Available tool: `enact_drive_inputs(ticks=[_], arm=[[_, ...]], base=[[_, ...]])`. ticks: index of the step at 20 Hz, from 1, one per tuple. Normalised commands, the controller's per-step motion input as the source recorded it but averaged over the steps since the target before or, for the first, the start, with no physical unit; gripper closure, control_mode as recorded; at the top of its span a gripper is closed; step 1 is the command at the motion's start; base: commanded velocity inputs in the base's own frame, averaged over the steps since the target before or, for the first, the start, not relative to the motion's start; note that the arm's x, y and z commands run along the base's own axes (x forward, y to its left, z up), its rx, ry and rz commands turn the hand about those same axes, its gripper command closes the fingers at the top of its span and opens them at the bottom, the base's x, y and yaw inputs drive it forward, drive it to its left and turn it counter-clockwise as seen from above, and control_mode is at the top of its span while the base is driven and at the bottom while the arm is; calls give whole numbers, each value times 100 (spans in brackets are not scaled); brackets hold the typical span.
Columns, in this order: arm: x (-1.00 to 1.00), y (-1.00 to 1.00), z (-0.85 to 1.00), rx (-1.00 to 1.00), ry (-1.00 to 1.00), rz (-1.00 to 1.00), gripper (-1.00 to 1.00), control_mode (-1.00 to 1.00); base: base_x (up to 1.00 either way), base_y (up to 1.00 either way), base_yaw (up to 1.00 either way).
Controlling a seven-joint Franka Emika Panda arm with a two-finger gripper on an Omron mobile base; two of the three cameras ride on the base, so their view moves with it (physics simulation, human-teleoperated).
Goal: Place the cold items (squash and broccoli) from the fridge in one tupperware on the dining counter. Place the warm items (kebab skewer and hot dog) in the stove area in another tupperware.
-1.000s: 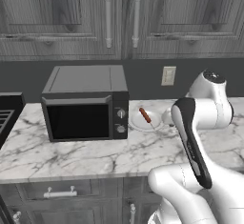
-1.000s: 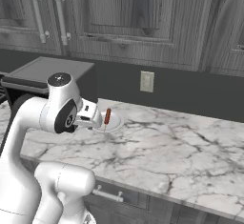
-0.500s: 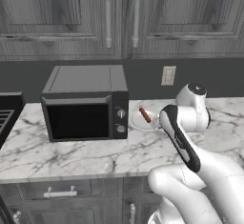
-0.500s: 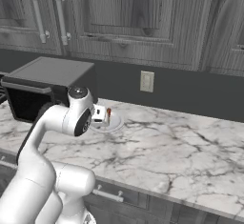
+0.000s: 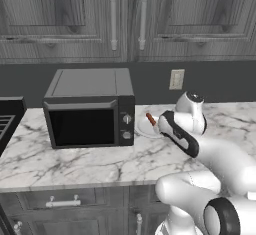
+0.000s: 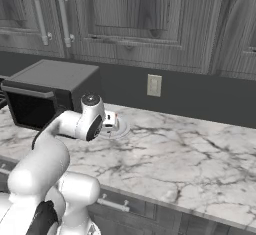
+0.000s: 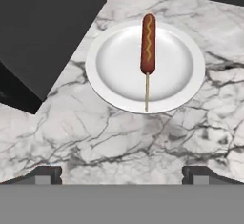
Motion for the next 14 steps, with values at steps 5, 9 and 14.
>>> enact_drive_inputs(ticks=[5,9,14], arm=[[51,0,-17,-1,10,0,-100,-100],[46,0,-20,-4,10,0,-100,-100],[47,0,-24,-1,9,0,-100,-100]], base=[[0,0,0],[0,0,0],[0,0,0]])
